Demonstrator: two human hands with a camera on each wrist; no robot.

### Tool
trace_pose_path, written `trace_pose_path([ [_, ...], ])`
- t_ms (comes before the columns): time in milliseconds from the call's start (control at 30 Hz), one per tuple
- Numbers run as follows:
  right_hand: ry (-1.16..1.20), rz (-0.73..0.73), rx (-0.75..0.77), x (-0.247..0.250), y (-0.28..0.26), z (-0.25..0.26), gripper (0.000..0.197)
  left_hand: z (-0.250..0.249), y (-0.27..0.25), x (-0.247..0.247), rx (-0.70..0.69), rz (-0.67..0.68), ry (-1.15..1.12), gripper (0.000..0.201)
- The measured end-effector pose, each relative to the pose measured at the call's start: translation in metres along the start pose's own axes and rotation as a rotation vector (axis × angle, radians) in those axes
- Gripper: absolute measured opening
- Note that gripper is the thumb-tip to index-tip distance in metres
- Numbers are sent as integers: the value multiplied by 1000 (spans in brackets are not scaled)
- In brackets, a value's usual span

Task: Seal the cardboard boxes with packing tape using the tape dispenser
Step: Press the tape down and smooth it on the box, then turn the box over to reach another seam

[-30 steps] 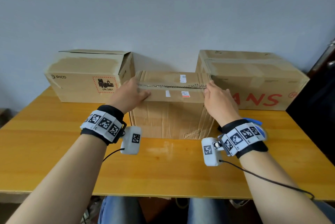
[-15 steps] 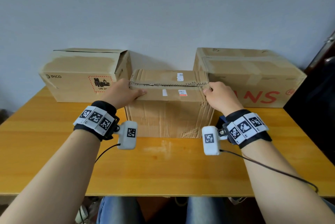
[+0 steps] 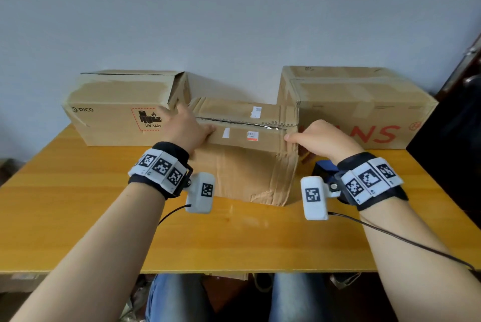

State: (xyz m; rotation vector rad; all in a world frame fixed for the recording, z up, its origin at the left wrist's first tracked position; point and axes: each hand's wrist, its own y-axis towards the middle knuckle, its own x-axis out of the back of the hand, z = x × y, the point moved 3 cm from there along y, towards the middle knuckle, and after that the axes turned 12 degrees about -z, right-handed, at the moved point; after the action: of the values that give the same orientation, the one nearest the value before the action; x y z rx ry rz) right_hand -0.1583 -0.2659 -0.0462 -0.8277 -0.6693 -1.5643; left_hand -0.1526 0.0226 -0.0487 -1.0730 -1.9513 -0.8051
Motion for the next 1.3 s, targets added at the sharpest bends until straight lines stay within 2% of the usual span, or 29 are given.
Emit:
trace_pose_path([
  [100, 18, 140, -74, 6, -7, -9, 52, -6, -5, 1, -34, -95, -71, 76],
  [133, 36, 151, -88, 7, -6, -10, 63, -9, -10, 2, -52, -111, -126, 74],
  [200, 118, 77, -54, 7, 2, -9, 108, -19, -25, 1, -99, -100, -303, 72],
  [233, 166, 56, -19, 5, 5, -7, 121, -26, -33, -2, -143, -86, -394, 69],
  [267, 193, 61, 20, 3, 7, -4, 124, -35, -43, -4, -205, -63, -447, 63],
  [367, 140, 35, 59, -4, 11, -1, 113, -57, -63, -18, -362, 98, -467, 57],
  [433, 67, -15, 67, 0, 10, 3, 106, -65, -70, -24, -389, 173, -435, 62],
  [533, -7, -37, 69, 4, 8, 6, 90, -70, -75, -30, -407, 203, -399, 51],
  [733, -119, -49, 50, 8, 5, 2, 83, -75, -75, -34, -485, 280, -293, 45],
  [833, -141, -71, 52, 12, 2, 3, 68, -71, -65, -28, -488, 367, -259, 47],
  [967, -155, -127, 106, 11, -4, 2, 45, -76, -59, -19, -559, 436, -217, 38],
  [1033, -34, -160, 124, 9, -2, -4, 31, -74, -55, -15, -539, 410, -239, 40],
  [1100, 71, -186, 94, 11, 4, -21, 21, -72, -47, -18, -447, 334, -260, 49],
  [1200, -35, -237, 18, 11, 24, -64, 22, -70, -38, -27, -351, 176, -227, 61],
  [1300, -235, -220, -142, 9, 42, -110, 39, -77, -43, -35, -339, 108, -237, 61],
])
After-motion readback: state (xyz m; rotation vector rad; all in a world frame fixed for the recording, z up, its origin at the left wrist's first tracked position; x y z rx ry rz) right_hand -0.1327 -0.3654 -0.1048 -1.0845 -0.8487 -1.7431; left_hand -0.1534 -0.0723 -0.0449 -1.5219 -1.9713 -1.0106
